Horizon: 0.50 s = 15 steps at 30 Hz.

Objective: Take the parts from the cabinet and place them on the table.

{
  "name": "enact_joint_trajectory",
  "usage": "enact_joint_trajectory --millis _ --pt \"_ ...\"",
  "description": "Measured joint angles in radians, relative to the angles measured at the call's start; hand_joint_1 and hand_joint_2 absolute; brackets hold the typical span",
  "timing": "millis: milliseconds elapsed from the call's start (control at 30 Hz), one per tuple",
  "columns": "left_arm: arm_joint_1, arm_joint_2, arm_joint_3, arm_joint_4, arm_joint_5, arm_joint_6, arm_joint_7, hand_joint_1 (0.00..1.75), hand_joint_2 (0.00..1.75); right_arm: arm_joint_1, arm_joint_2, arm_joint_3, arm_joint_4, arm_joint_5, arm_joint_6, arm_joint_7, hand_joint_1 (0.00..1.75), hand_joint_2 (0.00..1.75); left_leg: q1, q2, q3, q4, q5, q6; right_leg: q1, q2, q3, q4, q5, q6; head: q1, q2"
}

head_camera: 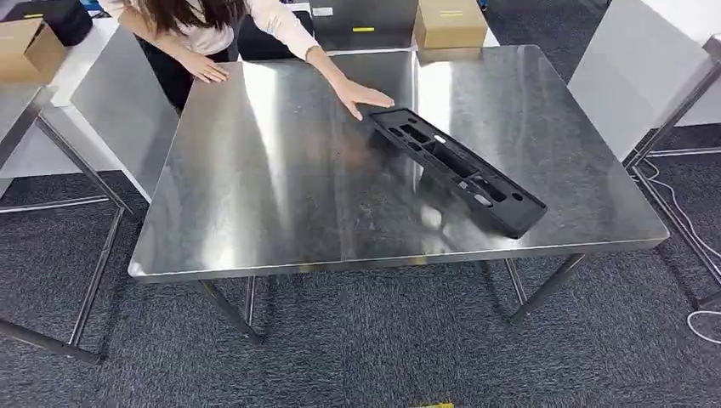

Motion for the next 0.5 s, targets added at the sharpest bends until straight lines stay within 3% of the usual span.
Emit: enact_joint_trajectory --millis 33,100,133,167,233,300,333,367,433,467,500 --pt "0.000 0.000 0.000 0.001 0.000 0.000 0.000 0.00 0.00 0.000 0.000 0.000 0.000 0.000 0.000 0.000 0.00 0.00 0.002 0.000 0.024 -0.033 0.025 0.001 0.000 0.000 -0.001 0.001 0.001 0.002 0.000 0.000" --pt "-0.001 0.000 0.000 0.001 0.000 0.000 0.000 0.00 0.00 0.000 0.000 0.001 0.000 0.002 0.000 0.000 0.00 0.00 0.006 0.002 0.125 -0.201 0.105 0.004 -0.002 0.000 0.002 0.001 0.003 0.005 0.000 0.000" --pt "-0.002 0.000 0.000 0.001 0.000 0.000 0.000 0.00 0.00 -0.001 0.000 0.001 0.000 0.002 0.000 0.000 0.00 0.00 0.007 0.001 0.168 -0.278 0.120 0.007 -0.001 0.000 0.003 0.001 0.004 0.008 0.000 0.000" --pt "-0.005 0.000 0.000 0.001 -0.001 0.000 0.000 0.00 0.00 -0.002 0.000 0.001 0.000 0.002 0.000 0.000 0.00 0.00 -0.001 0.001 0.174 -0.296 0.112 0.008 0.009 0.000 -0.002 0.005 0.007 0.013 0.000 0.000" --pt "-0.004 0.000 0.000 0.001 -0.002 0.000 -0.001 0.00 0.00 -0.004 0.000 0.002 0.000 0.003 0.000 0.001 0.00 0.00 -0.006 0.000 0.162 -0.290 0.118 0.019 0.008 0.000 -0.009 0.004 0.014 0.024 0.001 0.000" --pt "-0.004 0.000 0.000 0.002 -0.002 0.001 -0.002 0.00 0.00 -0.003 0.000 0.004 0.000 0.003 0.000 0.001 0.00 0.00 -0.012 0.001 0.155 -0.296 0.130 0.038 0.010 0.001 -0.014 -0.002 0.025 0.040 0.001 0.000" --pt "-0.006 -0.001 0.000 0.002 -0.002 0.001 -0.002 0.00 0.00 -0.003 -0.001 0.004 0.000 0.003 0.000 0.002 0.00 0.00 -0.004 0.007 0.152 -0.305 0.143 0.052 0.008 0.004 -0.027 0.017 0.008 0.042 0.002 0.000" --pt "-0.007 -0.002 0.000 0.002 -0.002 0.001 -0.003 0.00 0.00 -0.002 -0.001 0.004 0.000 0.003 0.000 0.002 0.00 0.00 -0.008 0.007 0.141 -0.306 0.151 0.063 0.011 0.004 -0.048 0.062 -0.038 0.031 0.006 0.000" --pt "-0.007 -0.002 0.000 0.002 -0.002 0.002 -0.003 0.00 0.00 -0.002 0.000 0.005 0.000 0.006 0.000 0.003 0.00 0.00 -0.013 0.009 0.122 -0.305 0.164 0.074 0.010 0.005 -0.107 0.221 -0.130 0.015 0.008 0.000" --pt "-0.007 -0.002 0.000 0.002 -0.001 0.002 -0.003 0.00 0.00 -0.001 0.000 0.005 0.001 0.008 0.000 0.004 0.00 0.00 -0.016 0.009 0.112 -0.304 0.170 0.075 0.010 0.005 -0.127 0.287 -0.157 0.015 0.008 0.000" --pt "-0.006 -0.002 0.000 0.002 0.000 0.002 -0.004 0.00 0.00 0.000 0.000 0.005 0.001 0.009 0.000 0.006 0.00 0.00 -0.020 0.009 0.103 -0.304 0.177 0.075 0.010 0.005 -0.127 0.312 -0.161 0.021 0.008 0.000"
